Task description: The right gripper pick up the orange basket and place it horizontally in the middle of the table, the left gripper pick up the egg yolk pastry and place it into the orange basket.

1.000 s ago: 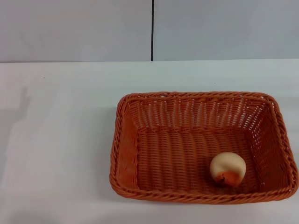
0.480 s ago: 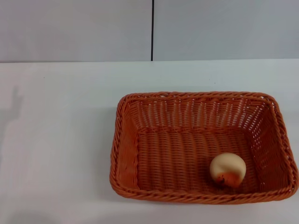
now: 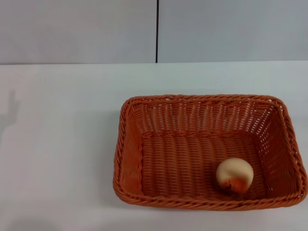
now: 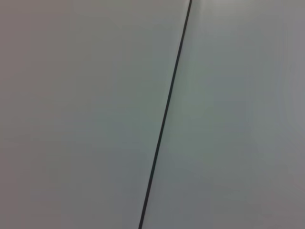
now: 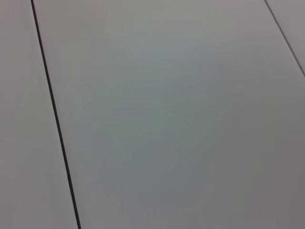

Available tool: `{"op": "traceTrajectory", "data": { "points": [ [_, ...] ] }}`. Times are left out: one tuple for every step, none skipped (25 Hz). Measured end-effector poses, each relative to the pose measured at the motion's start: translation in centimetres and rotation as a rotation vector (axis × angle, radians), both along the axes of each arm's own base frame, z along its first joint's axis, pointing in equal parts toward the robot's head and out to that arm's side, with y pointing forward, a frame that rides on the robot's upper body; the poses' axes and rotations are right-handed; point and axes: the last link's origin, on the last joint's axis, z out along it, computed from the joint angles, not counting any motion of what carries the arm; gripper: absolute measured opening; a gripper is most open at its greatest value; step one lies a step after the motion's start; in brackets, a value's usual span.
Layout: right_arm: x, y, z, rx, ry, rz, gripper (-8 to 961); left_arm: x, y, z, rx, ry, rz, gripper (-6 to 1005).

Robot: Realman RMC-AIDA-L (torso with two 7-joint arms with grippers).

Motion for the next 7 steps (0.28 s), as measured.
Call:
{"op": "traceTrajectory", "data": {
  "points": [
    [0.00,0.02,0.01,0.001,0.000,-0.001,690,0.00,0.00,0.00,0.000,0.000,0.000,742],
    [0.00,0.03,0.00,0.000,-0.002,-0.002,724,0.00,0.00,0.00,0.000,0.000,0.000,743],
    [-0.01,0.05,0.00,0.000,-0.003,-0.002,758,-0.02,-0.02,-0.01,0.003,-0.004,0.003,745],
    [-0.01,0.07,-0.01,0.000,-0.005,-0.003,792,-0.02,-0.02,-0.01,0.003,-0.004,0.003,745],
    [-0.02,0.08,-0.02,-0.001,-0.006,-0.003,826,0.00,-0.04,-0.08,0.005,-0.012,0.005,745],
    [-0.03,0.09,-0.02,-0.001,-0.006,-0.003,826,0.01,-0.03,-0.09,0.005,-0.012,0.005,745],
    [-0.02,0.09,-0.02,-0.001,-0.006,-0.003,826,0.01,-0.03,-0.09,0.005,-0.012,0.005,745]
  ]
}}
